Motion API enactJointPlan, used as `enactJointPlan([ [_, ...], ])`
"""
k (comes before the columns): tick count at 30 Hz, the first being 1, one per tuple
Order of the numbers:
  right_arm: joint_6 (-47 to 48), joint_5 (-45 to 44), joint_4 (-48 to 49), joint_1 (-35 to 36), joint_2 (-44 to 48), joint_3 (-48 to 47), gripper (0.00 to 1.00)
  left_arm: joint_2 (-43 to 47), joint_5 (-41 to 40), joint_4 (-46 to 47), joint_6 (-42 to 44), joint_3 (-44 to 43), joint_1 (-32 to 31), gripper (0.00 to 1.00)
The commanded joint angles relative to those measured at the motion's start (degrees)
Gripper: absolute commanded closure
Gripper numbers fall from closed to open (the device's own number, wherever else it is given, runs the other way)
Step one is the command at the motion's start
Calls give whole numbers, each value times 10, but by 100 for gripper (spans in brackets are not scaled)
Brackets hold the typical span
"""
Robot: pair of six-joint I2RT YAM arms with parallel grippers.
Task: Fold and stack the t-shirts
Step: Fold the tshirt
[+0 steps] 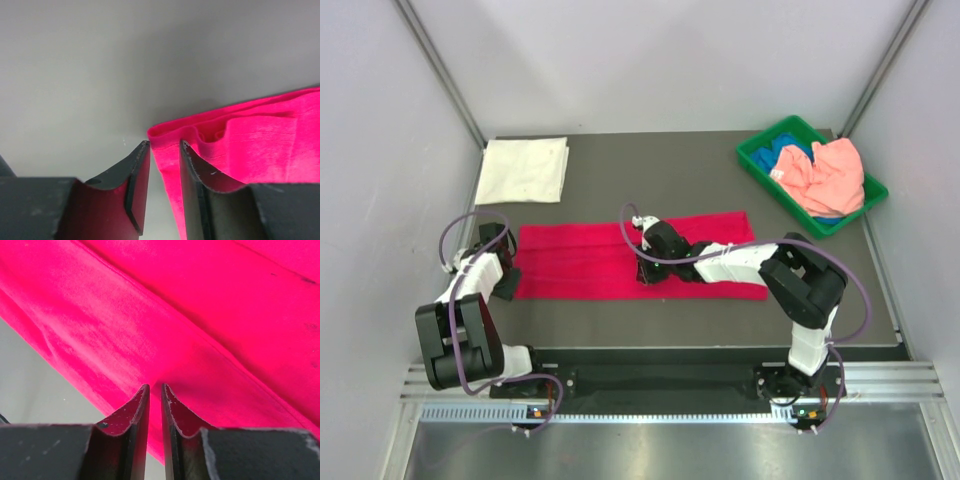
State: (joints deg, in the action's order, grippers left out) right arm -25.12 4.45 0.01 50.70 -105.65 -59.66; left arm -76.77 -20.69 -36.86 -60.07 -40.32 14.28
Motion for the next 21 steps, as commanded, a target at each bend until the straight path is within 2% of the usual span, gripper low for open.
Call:
enactJointPlan([
  [1, 0, 5, 17, -9, -4, -15, 84, 9, -11, 31, -7, -8, 4, 63],
  [5, 1, 5, 17, -9, -6, -15, 84, 3, -9, 43, -5, -2, 4, 60],
  [11, 2, 5, 15, -10, -9, -16, 84, -30, 2, 66, -5, 9, 4, 63],
  [14, 2, 5, 15, -10, -9, -17, 84, -38, 3, 64, -6, 9, 4, 69],
  [15, 2, 5, 15, -10, -11, -17, 84, -39, 1, 59, -5, 6, 5, 79],
  [19, 1, 6, 16, -10, -12, -16, 84, -36, -30, -2, -11, -20, 5, 100],
  [21, 0, 6, 16, -10, -14, -17, 84, -31, -53, -42, -14, -34, 5, 100],
])
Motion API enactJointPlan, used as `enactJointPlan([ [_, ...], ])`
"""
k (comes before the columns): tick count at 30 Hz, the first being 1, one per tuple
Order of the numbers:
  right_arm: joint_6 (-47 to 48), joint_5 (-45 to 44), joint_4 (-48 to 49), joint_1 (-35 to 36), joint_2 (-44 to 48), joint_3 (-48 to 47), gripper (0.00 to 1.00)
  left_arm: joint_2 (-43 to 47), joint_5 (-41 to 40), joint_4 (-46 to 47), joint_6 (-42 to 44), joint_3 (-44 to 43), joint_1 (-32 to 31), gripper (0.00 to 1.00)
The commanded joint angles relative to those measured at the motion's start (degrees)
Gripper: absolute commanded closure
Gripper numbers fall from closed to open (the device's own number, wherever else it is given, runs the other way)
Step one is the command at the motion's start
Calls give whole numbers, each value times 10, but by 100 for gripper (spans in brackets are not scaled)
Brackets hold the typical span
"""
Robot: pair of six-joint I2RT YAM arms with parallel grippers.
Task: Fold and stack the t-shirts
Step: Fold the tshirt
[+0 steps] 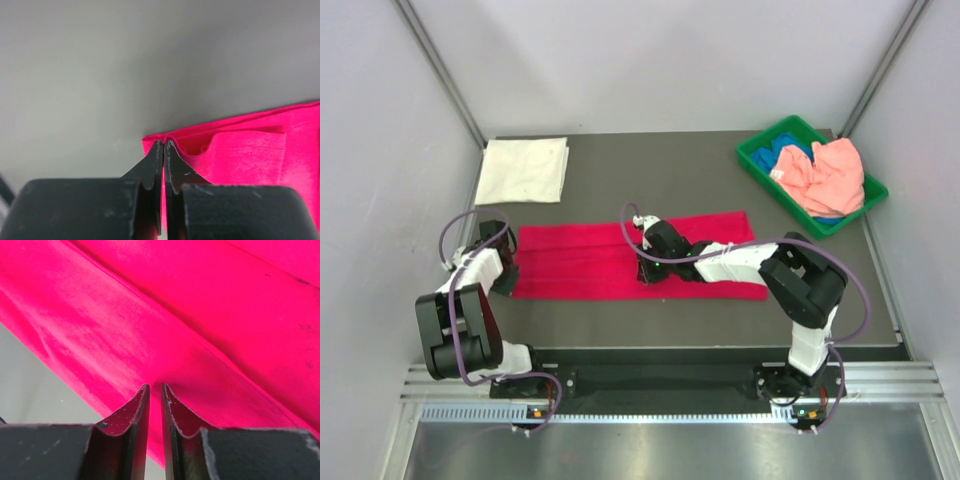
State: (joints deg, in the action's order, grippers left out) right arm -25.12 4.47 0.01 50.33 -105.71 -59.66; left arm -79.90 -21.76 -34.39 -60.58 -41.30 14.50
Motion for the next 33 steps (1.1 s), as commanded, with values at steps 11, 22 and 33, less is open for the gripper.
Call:
enactJointPlan([
  [11, -2, 8, 17, -7, -18, -17, 84, 1, -42, -120, -30, -25, 2, 93],
  [22, -5, 11, 20, -7, -20, -18, 84, 20, -20, -106, -24, -9, 1, 84],
  [33, 1, -1, 20, -6, -14, -10, 84, 75, -110, -194, -79, -37, 2, 100],
])
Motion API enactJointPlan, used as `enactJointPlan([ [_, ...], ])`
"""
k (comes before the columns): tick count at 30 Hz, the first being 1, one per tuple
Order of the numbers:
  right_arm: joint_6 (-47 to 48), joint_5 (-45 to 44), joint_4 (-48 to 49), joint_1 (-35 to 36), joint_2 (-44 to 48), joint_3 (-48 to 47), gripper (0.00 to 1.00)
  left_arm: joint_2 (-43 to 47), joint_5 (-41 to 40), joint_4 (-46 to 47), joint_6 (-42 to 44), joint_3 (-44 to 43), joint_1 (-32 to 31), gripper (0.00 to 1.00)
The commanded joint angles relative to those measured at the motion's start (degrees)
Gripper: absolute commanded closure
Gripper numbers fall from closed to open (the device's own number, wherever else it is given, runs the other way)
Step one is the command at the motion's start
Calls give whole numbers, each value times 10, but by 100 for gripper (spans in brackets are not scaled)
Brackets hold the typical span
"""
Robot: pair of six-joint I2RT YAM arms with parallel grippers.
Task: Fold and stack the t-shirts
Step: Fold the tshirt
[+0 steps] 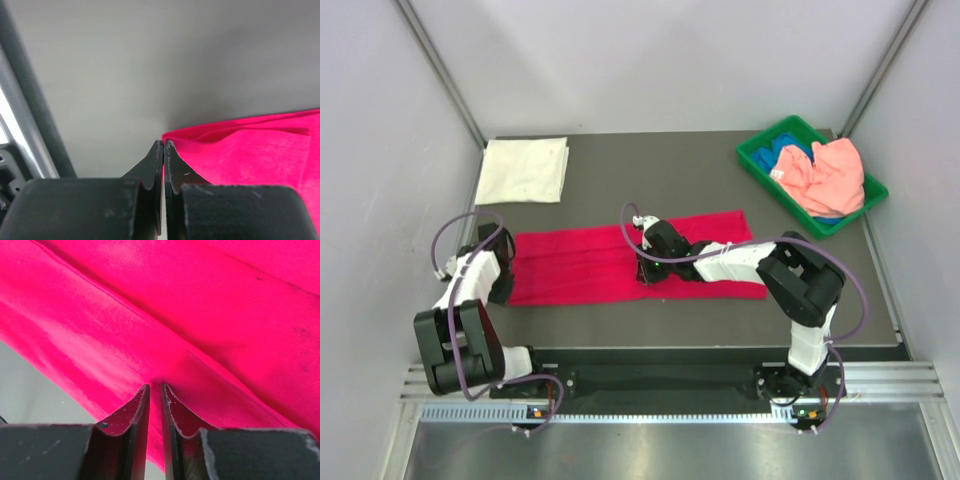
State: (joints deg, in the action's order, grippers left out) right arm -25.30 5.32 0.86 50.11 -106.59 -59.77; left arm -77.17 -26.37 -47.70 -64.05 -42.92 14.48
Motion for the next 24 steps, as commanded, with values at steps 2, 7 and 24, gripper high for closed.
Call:
enactJointPlan([
  [2, 5, -13, 5, -4, -8, -11, 84, 77, -52, -50, -58, 6, 1, 100],
  [7, 13, -25, -3, -4, -6, -9, 84, 98, -52, -14, -48, 41, 2, 100],
  [24, 35, -50, -103, -3, 111, 16, 80, -43, -107, -100, -21, -73, 1, 67],
])
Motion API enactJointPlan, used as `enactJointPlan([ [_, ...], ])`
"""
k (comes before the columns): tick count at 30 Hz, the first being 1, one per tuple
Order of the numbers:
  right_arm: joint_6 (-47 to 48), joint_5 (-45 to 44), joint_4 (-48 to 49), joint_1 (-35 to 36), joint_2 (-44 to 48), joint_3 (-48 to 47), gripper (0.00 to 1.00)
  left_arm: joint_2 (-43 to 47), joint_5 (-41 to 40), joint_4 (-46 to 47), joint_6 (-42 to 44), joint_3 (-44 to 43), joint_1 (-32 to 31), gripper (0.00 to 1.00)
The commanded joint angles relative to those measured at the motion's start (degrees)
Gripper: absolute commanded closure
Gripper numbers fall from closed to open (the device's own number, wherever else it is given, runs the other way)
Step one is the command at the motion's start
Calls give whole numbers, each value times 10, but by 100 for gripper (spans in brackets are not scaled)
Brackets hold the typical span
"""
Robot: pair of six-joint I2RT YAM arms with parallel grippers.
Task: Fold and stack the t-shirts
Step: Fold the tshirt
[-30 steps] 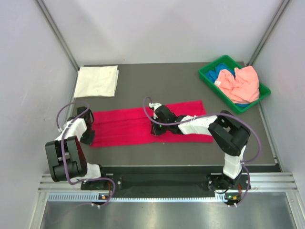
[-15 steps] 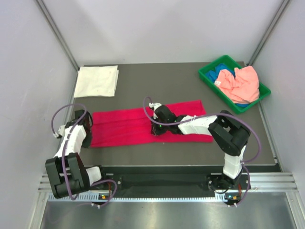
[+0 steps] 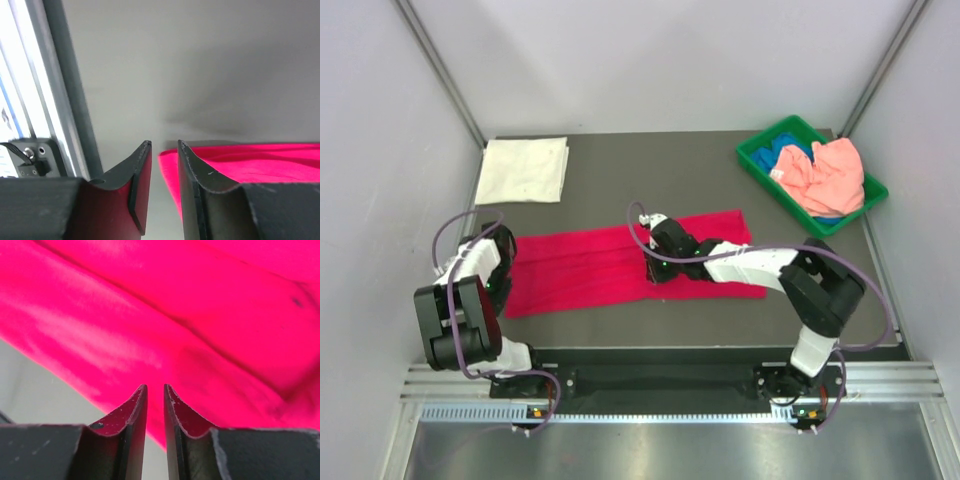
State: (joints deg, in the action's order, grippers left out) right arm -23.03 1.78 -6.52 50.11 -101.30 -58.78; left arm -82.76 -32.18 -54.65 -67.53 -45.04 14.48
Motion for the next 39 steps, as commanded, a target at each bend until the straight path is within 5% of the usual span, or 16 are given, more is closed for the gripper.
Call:
enactJointPlan([
  [1, 11, -31, -46, -2, 76, 14, 80, 20, -43, -27, 38, -80, 1, 67],
  [5, 0, -72, -79, -5, 109, 42, 80, 27, 60, 47, 136, -112, -14, 72],
  [13, -7, -100, -115, -90, 170, 104, 80, 15, 149, 96, 121, -54, -44, 72],
  [20, 40, -128, -139, -207, 167, 146, 81, -49, 118, 126, 108, -17, -46, 70],
  [30, 4, -138, -192, -338, 133, 154, 80, -182, -24, 66, 85, -104, -47, 69],
  [39, -27, -169, -232, -328, 201, 137, 79, -158, -29, -28, 66, -181, -51, 68],
])
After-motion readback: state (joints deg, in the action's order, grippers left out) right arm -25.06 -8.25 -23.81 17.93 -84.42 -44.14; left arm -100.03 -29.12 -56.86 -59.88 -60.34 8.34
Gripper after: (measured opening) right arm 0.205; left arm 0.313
